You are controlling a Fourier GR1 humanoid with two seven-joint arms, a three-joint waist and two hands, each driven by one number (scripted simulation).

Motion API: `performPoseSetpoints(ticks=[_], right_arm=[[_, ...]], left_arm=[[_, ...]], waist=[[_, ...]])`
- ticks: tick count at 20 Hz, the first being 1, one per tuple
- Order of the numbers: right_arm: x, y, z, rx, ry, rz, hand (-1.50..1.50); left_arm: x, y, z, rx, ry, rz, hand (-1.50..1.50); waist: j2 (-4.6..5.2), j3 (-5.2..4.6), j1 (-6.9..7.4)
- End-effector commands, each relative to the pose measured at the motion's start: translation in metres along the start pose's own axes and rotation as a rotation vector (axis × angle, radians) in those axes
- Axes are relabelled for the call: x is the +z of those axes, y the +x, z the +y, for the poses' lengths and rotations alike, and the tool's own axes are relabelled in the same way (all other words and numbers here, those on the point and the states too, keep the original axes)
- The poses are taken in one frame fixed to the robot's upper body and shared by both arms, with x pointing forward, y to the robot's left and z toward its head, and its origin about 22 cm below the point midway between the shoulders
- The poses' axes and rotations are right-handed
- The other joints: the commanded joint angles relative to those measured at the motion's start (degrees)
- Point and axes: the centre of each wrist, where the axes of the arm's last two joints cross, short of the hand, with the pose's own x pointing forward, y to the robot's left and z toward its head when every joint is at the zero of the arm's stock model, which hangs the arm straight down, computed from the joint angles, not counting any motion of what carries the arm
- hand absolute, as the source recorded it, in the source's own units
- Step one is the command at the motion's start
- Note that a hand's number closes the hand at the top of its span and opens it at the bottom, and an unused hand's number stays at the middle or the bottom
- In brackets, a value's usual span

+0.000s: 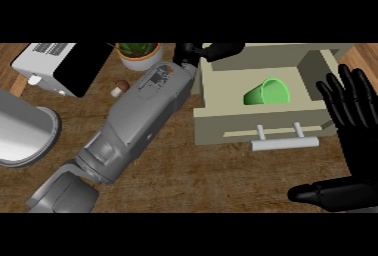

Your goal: Pick up the cup, place it into the drawer and close the drawer

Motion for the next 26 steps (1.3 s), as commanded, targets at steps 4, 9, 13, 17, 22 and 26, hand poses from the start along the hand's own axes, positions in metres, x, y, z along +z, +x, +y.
performPoseSetpoints(ticks=[4, 9, 13, 17, 22, 26], right_arm=[[-0.012, 0.002, 0.007, -0.014, 0.025, -0.016, -1.50], [-0.011, 0.010, 0.009, -0.016, 0.021, -0.016, -1.50], [-0.013, 0.007, 0.017, -0.033, 0.033, -0.028, -1.50], [-0.004, 0.002, 0.009, -0.044, 0.048, -0.041, -1.50], [-0.013, 0.002, 0.012, -0.121, 0.055, -0.049, -1.50], [0.001, 0.002, -0.008, -0.120, 0.075, -0.041, -1.50]], left_arm=[[0.010, -0.025, 0.003, -0.079, -0.014, 0.008, 1.50], [0.002, -0.014, -0.006, -0.192, -0.034, 0.042, 1.50], [0.003, -0.012, -0.012, -0.251, -0.035, 0.051, -1.50], [0.015, -0.027, -0.009, -0.170, -0.026, 0.046, -1.50], [0.012, -0.014, -0.017, -0.045, -0.040, -0.002, -1.50], [0.010, -0.003, -0.020, 0.083, -0.030, -0.060, -1.50]], waist=[[0.67, 0.03, -1.65], [0.47, 0.04, -1.76], [0.65, 0.06, -2.83], [0.60, 0.04, -2.41], [0.51, 0.01, -1.65], [0.02, 0.01, -0.57]])
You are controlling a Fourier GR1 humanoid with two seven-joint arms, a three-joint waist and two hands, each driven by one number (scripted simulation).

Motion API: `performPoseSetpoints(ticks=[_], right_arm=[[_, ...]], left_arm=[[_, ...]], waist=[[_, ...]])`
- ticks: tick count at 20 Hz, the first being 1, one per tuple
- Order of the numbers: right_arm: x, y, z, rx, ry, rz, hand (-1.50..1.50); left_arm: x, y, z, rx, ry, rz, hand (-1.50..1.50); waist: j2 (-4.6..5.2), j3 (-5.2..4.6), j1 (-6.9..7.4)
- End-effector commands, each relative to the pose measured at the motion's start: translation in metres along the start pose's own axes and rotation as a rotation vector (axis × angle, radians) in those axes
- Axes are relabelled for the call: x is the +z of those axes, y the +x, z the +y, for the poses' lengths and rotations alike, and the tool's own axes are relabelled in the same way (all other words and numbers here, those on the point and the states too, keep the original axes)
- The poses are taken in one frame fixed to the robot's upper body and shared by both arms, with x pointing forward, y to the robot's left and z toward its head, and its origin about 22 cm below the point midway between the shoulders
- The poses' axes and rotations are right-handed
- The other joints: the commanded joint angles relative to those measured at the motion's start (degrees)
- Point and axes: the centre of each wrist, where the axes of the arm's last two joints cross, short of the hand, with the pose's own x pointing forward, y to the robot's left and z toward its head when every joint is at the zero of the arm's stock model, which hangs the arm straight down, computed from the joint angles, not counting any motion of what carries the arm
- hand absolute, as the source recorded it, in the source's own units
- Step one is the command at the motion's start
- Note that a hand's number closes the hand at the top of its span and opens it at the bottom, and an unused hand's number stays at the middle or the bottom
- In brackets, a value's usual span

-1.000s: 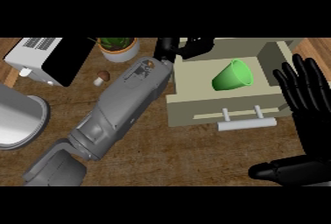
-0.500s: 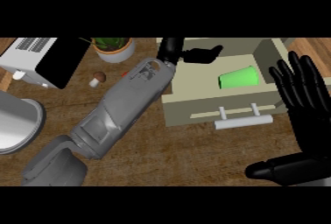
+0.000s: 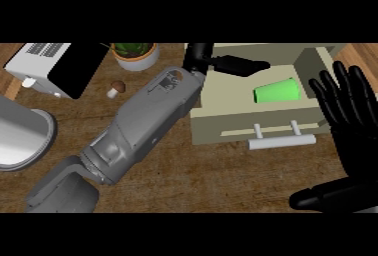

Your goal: Pick up the cup, place it into the drawer and close the drawer

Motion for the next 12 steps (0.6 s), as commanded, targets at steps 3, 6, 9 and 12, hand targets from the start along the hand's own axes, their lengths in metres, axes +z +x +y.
performPoseSetpoints(ticks=[3, 6, 9, 12], right_arm=[[0.011, 0.006, -0.007, -0.017, 0.018, 0.012, -1.50], [0.021, 0.017, -0.007, 0.008, 0.055, 0.001, 1.50], [0.028, 0.009, -0.019, 0.079, 0.129, 0.059, 1.50], [0.019, 0.025, -0.026, 0.232, 0.177, 0.081, 1.50]], left_arm=[[-0.004, 0.012, -0.001, 0.159, 0.011, -0.061, -1.50], [0.004, -0.001, 0.006, 0.182, 0.041, -0.027, -1.50], [-0.001, 0.019, 0.020, 0.208, 0.070, -0.030, -1.50], [0.012, 0.006, 0.044, 0.229, 0.108, -0.050, -1.50]], waist=[[-0.63, -0.03, 2.24], [-1.06, -0.06, 3.75], [-1.58, -0.05, 5.56], [-1.73, -0.10, 6.50]])
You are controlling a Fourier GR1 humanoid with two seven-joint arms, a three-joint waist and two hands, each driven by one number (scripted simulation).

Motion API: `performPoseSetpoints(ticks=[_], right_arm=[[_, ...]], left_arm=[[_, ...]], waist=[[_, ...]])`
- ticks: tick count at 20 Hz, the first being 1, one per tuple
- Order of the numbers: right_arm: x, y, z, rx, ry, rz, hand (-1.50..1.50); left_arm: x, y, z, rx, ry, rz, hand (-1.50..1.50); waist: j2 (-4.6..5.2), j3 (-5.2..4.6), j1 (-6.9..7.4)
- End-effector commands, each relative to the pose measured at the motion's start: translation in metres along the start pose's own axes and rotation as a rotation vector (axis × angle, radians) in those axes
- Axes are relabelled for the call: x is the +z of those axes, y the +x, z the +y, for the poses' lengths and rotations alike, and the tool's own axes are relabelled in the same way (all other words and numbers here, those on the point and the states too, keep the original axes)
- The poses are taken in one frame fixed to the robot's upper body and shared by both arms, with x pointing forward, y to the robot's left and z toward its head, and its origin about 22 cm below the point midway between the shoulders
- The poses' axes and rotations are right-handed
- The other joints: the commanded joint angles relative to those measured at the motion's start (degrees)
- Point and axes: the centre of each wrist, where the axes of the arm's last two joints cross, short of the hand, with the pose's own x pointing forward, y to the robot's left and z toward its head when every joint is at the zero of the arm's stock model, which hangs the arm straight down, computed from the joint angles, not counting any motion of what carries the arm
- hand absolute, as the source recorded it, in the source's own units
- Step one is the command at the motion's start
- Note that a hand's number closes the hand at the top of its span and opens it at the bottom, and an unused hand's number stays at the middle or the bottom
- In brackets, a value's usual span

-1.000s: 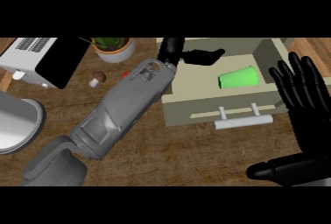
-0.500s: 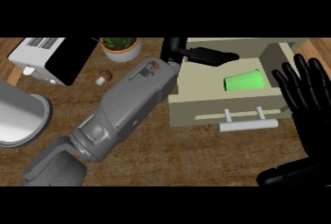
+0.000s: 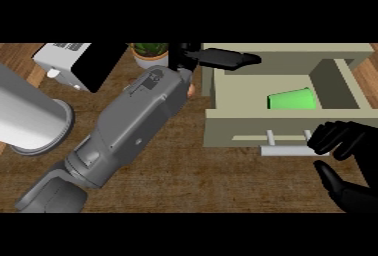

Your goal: Pick up the cup, place it into the drawer and close the drawer

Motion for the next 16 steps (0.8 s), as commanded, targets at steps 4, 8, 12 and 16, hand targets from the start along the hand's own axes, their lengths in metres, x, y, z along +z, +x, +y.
performPoseSetpoints(ticks=[4, 8, 12, 16], right_arm=[[0.009, 0.007, -0.009, 0.162, 0.065, 0.078, 1.50], [0.004, -0.005, -0.010, 0.246, 0.088, 0.124, 1.50], [-0.006, -0.003, -0.004, 0.288, 0.090, 0.181, 1.50], [-0.008, -0.025, -0.001, 0.350, 0.094, 0.190, 1.50]], left_arm=[[0.015, 0.017, 0.072, 0.035, 0.104, 0.013, -1.50], [0.065, -0.009, 0.098, 0.047, 0.139, 0.029, -1.50], [0.091, 0.011, 0.142, 0.039, 0.136, 0.046, -1.50], [0.123, 0.028, 0.165, 0.065, 0.158, 0.057, -1.50]], waist=[[-0.50, 0.00, 1.96], [-0.29, -0.01, 2.64], [-0.13, -0.01, 2.07], [-0.07, 0.02, 1.91]])
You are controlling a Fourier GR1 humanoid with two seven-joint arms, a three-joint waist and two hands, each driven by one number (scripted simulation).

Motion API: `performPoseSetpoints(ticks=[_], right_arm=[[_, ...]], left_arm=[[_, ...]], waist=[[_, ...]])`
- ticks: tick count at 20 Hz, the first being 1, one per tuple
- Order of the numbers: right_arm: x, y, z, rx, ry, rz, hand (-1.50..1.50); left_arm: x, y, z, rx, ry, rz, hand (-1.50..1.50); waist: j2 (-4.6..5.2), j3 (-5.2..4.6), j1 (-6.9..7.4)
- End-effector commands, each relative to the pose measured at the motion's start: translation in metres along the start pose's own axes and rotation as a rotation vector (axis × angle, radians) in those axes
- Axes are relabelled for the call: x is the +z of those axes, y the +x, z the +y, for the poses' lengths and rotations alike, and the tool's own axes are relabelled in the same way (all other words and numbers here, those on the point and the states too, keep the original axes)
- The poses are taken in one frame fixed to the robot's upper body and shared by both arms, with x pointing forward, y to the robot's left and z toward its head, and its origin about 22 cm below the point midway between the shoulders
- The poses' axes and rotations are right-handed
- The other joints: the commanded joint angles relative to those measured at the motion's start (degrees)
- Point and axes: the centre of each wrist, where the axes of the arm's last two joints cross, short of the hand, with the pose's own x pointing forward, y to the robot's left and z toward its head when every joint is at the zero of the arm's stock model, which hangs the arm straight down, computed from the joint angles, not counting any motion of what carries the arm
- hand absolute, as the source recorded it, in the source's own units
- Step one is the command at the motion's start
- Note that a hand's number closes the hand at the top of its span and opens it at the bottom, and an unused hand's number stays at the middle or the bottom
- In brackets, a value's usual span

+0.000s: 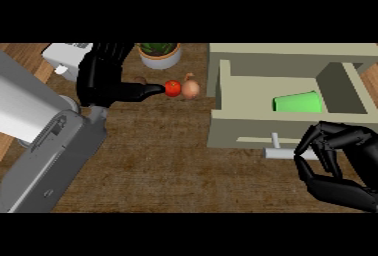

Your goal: Pick up the cup, place it into the drawer and close the drawer

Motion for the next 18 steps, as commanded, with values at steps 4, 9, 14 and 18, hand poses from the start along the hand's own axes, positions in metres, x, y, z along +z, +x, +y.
performPoseSetpoints(ticks=[4, 9, 14, 18], right_arm=[[-0.011, -0.004, 0.019, 0.264, 0.141, 0.018, 1.50], [-0.018, -0.035, 0.027, 0.505, 0.203, 0.063, 1.50], [-0.024, -0.074, 0.063, 0.548, 0.243, 0.057, 1.50], [-0.039, -0.101, 0.065, 0.575, 0.247, 0.117, -1.50]], left_arm=[[0.049, 0.007, 0.051, -0.004, 0.004, 0.018, -1.50], [0.076, 0.004, 0.087, 0.001, 0.018, 0.001, -1.50], [0.086, 0.013, 0.107, 0.004, 0.040, -0.009, -1.50], [0.104, 0.019, 0.141, 0.008, 0.035, 0.015, -1.50]], waist=[[0.22, -0.02, -0.19], [0.49, 0.00, 0.06], [0.47, 0.01, -1.23], [0.47, 0.01, -1.11]])
